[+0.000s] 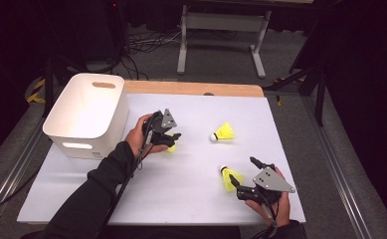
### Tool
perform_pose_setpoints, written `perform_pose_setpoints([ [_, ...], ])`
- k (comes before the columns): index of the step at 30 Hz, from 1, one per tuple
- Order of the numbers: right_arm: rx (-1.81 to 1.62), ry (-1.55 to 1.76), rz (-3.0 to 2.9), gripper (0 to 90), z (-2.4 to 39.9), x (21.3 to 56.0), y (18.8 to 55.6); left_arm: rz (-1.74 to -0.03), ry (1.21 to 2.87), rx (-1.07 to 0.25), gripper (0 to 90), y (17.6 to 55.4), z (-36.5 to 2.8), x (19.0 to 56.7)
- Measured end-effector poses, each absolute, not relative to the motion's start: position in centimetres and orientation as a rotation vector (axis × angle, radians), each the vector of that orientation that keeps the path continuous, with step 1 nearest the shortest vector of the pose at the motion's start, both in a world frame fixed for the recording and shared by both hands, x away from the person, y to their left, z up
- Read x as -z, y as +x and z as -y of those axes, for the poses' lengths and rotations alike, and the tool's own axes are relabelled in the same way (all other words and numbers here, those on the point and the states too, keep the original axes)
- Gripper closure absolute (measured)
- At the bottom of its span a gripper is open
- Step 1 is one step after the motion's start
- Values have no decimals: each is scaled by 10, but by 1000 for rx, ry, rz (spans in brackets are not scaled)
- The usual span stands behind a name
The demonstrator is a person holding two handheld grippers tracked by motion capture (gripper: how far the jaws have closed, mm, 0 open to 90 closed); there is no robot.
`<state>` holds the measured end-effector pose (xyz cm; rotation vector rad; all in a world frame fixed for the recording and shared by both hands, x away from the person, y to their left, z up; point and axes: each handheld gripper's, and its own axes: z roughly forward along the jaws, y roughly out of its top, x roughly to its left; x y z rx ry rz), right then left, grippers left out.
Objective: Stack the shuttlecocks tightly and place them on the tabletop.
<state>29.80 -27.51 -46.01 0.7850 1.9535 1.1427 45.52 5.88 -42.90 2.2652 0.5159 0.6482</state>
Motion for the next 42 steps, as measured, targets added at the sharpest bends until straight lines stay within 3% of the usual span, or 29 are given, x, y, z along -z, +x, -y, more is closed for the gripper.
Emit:
perform_pose_setpoints([
  [16,-1154,805,-1927,157,273,455,293,-332,2072,-698,234,391,-103,411],
  [21,-1127,815,-1922,169,268,454,289,-268,2053,-752,197,370,-118,416],
  [30,-1112,804,-1909,194,258,451,280,-206,2009,-734,163,343,-147,427],
  [42,-1112,799,-1949,233,252,457,269,-244,1969,-712,152,314,-192,448],
])
